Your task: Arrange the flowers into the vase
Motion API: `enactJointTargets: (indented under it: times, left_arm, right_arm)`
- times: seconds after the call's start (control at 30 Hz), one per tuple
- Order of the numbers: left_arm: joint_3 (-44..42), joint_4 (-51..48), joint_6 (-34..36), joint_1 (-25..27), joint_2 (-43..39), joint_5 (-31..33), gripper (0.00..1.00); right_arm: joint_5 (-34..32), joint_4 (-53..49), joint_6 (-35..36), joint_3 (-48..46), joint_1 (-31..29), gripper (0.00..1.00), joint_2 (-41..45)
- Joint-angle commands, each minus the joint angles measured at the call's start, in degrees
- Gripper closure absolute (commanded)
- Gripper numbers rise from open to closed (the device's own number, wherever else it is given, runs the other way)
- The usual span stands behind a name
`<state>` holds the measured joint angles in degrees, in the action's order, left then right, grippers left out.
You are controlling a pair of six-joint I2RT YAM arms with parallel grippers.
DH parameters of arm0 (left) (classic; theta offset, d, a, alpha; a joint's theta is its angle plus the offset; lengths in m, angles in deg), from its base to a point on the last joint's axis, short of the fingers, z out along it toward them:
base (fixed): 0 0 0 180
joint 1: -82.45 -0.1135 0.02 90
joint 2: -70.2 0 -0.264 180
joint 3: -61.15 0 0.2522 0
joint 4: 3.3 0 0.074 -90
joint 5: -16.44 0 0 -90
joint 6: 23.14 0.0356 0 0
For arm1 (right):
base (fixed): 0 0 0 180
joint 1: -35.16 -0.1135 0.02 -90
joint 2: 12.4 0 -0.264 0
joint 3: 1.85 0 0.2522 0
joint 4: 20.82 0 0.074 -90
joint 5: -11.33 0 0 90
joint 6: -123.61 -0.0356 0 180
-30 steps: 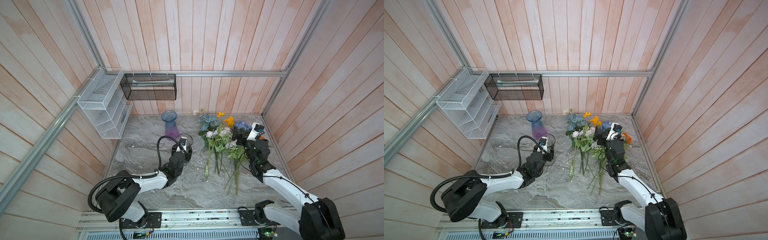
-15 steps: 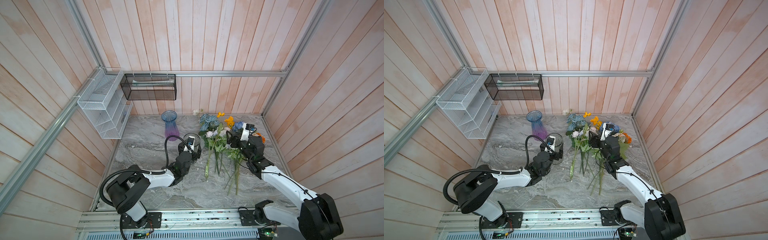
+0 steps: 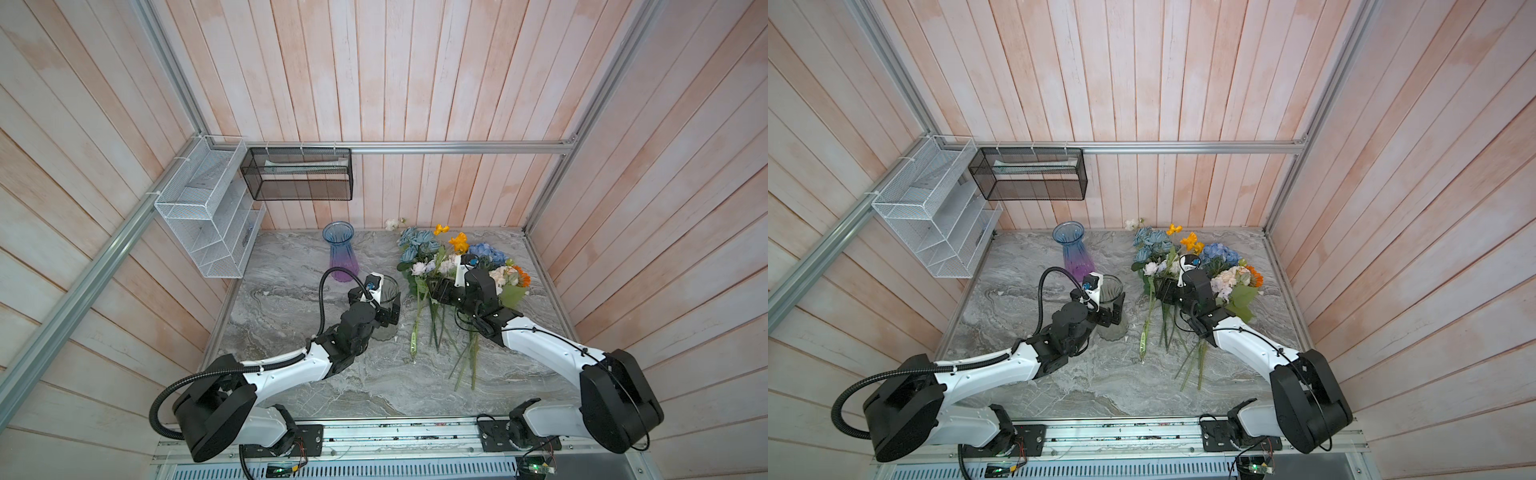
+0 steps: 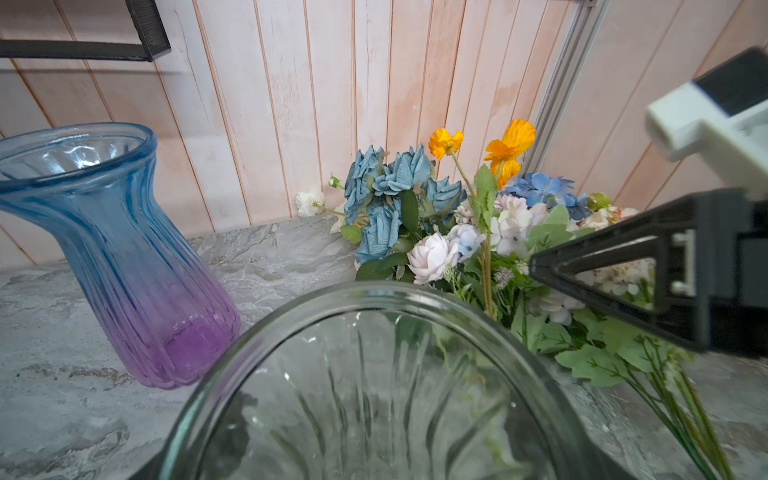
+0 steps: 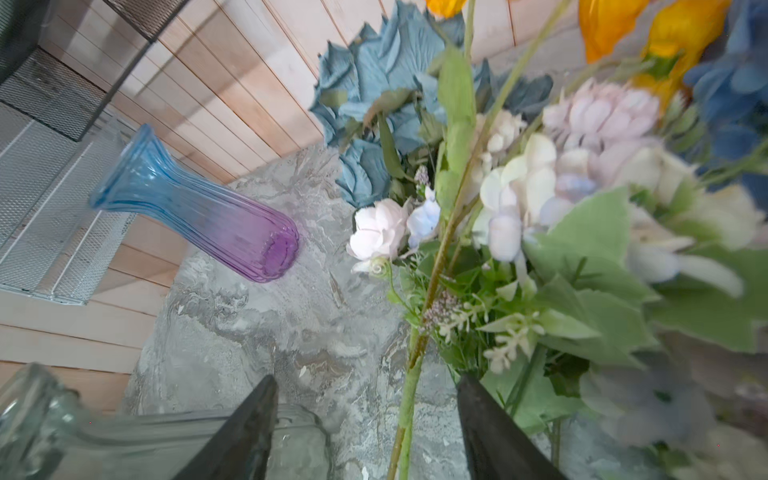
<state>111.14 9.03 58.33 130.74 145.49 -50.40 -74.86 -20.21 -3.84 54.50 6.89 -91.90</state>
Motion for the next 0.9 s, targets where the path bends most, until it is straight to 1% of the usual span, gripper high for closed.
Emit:
enactJointTargets:
  times: [0.0,0.07,0.13,0.23,0.43,0.57,0.73,0.87]
  left_arm:
    - [-1.5,4.3,-2.3,-0.1,-3.8,-3.7,0.00]
    - [-2.3,5.2,-2.2,-0.1,-3.5,-4.2,0.00]
    - [-3.2,6.3,-2.2,-0.1,-2.7,-3.4,0.00]
    - [-5.6,10.9,-1.6,-0.1,-1.6,-1.7,0.00]
    - [-7.5,13.6,-1.8,-0.1,-0.8,-1.2,0.00]
    - [-7.7,12.0,-2.5,0.1,-1.3,-1.5,0.00]
    - [-9.1,10.7,-3.3,1.2,-4.0,-1.9,0.00]
    - [-11.0,10.6,-3.9,1.8,-5.3,-1.8,0.00]
  right_arm:
    - [1.6,-1.1,-2.6,1.7,-0.8,0.34,-2.3]
    - [1.3,-0.6,-2.7,2.0,-1.1,0.34,-3.4]
    - [1.2,-0.4,-2.6,2.4,-1.3,0.35,-4.2]
    - [0.9,-0.1,-2.5,2.7,-1.7,0.35,-4.7]
    - [0.0,0.5,-2.7,2.5,-2.1,0.33,-4.7]
    - [0.2,0.3,-2.4,2.8,-2.1,0.29,-4.8]
    - [0.2,0.3,-1.8,2.9,-2.2,0.18,-4.8]
    - [0.1,1.0,-1.7,2.3,-2.3,0.13,-4.5]
